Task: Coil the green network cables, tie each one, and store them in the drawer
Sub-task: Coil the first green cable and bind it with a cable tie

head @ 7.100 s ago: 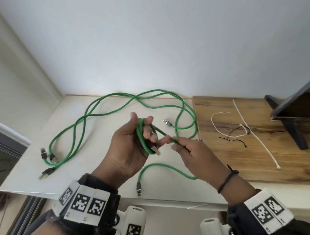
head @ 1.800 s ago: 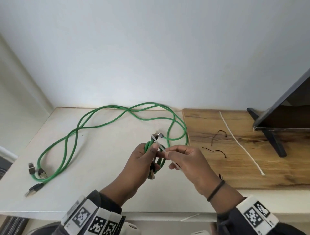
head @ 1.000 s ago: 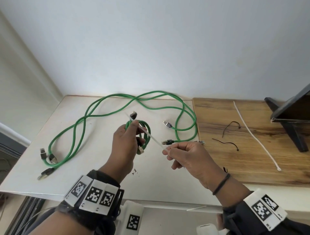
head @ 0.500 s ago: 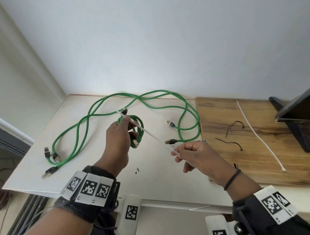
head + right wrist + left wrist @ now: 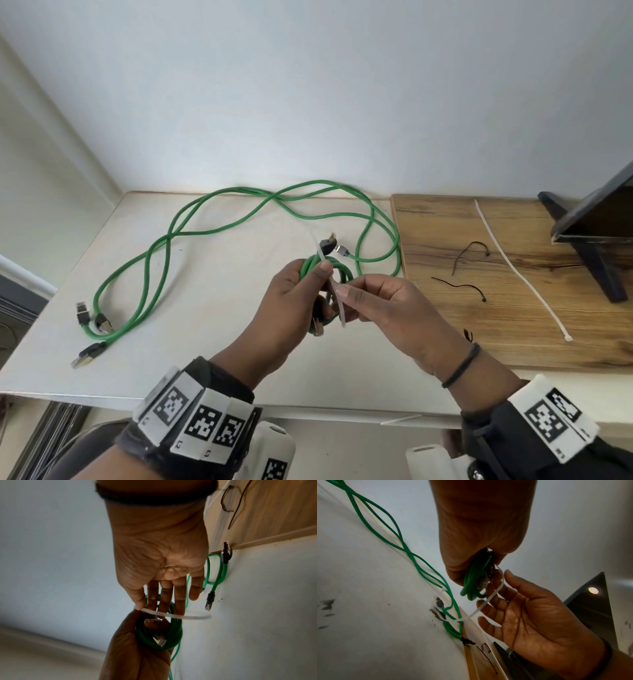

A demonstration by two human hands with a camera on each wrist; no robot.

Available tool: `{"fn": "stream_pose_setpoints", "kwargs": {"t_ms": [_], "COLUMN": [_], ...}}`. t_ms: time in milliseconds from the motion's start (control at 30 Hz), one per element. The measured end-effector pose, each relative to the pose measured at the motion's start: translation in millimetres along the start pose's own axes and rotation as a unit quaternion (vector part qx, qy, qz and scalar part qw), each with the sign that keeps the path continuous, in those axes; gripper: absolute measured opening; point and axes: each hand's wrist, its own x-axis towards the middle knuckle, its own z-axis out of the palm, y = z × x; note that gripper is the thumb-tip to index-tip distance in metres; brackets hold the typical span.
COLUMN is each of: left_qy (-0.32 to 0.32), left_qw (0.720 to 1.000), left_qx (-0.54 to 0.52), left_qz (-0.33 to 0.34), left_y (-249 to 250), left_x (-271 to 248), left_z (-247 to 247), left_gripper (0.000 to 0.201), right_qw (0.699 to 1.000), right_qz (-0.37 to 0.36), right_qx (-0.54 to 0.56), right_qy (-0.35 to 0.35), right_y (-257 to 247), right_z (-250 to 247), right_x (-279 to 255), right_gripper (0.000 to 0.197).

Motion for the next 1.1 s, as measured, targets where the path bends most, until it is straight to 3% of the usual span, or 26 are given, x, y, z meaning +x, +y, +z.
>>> {"fn": "stream_pose_setpoints", "kwargs": {"t_ms": [267,533,767,867,967,1100], "left_qy": [-0.014,0.129,0.122,0.138,0.166,0.182], "left_qw": [0.999,0.987,0.988,0.987,0.981,0.976], "left_qx": [0.030,-0.079,-0.070,-0.049,-0.053,-0.058], "left_qz": [-0.001,-0.050,-0.061,-0.069,-0.088,-0.100], "left_y": [-0.3,2.0,0.8,0.4,1.5,2.3], "left_x": [0.2,13.7,11.7,11.8,13.0,15.1], "left_z": [-1.0,-18.6,-12.4,-10.2,-12.9,-16.0], "left_gripper": [0.029,0.025,0.023,0.024,0.024,0.025], "right_qw": [1.000,0.999,0.987,0.960,0.897,0.852], "right_qz": [0.007,0.023,-0.042,-0.128,-0.250,-0.298], "right_qx": [0.019,-0.004,-0.138,-0.235,-0.352,-0.417], "right_qy": [-0.009,0.028,0.067,0.078,0.088,0.111], "right_y": [-3.8,-0.9,8.0,10.7,13.5,13.1], "right_z": [2.5,0.7,4.9,7.4,10.6,10.8], "right_x": [-3.8,-2.2,-0.5,-4.1,-6.8,-6.2], "right_gripper": [0.011,0.012,0.008,0.008,0.010,0.011]}}
